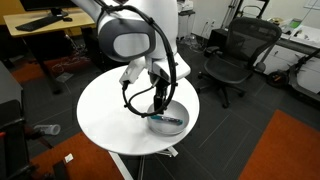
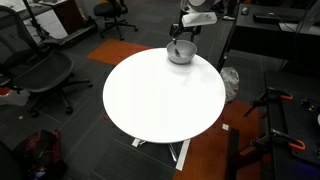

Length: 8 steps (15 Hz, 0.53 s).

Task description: Remove the marker from the bowl and put it on the table

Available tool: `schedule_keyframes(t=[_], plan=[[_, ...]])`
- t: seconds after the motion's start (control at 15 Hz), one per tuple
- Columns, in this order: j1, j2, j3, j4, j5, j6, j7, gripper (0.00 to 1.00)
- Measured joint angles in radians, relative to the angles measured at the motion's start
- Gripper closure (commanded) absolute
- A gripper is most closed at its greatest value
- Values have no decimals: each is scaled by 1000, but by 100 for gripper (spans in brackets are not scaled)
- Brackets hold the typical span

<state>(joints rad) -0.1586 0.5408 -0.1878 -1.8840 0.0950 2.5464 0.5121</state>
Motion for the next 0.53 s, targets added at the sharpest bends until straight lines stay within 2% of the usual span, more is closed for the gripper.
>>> schedule_keyframes(t=[0.53], plan=[[-20,140,-15,136,5,-37,-4,0]])
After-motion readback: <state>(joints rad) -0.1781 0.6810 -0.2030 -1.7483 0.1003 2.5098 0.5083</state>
